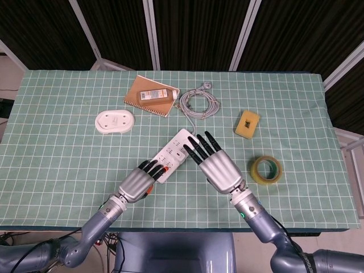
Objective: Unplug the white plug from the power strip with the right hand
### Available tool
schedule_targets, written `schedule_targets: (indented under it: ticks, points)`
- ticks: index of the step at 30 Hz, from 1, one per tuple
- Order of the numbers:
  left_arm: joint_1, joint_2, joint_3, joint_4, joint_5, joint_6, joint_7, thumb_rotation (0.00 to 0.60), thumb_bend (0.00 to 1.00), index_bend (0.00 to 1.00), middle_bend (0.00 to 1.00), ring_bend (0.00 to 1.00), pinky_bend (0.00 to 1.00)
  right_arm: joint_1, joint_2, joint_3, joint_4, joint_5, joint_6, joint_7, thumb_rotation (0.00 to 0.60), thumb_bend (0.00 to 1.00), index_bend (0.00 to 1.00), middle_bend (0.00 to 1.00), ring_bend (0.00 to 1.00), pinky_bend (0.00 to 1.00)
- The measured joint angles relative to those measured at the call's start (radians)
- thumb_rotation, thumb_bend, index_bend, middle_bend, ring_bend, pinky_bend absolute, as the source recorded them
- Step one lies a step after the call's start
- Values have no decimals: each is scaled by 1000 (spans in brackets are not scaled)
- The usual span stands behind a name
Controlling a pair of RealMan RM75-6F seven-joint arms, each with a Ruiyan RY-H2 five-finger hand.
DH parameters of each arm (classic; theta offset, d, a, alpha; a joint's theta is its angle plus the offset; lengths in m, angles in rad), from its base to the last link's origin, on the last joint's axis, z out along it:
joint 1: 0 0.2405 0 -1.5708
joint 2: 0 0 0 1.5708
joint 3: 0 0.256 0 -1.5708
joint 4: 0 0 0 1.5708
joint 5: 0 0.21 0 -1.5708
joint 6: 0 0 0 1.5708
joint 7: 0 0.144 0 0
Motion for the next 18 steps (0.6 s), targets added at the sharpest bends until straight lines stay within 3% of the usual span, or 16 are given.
schedule_targets:
  ticks: [18]
  points:
    - [-27, -41, 30, 78, -53, -12, -21, 600, 587, 151, 165, 62, 162, 145, -178, 7, 161, 155, -44, -74, 600, 173, 0, 0, 0, 0]
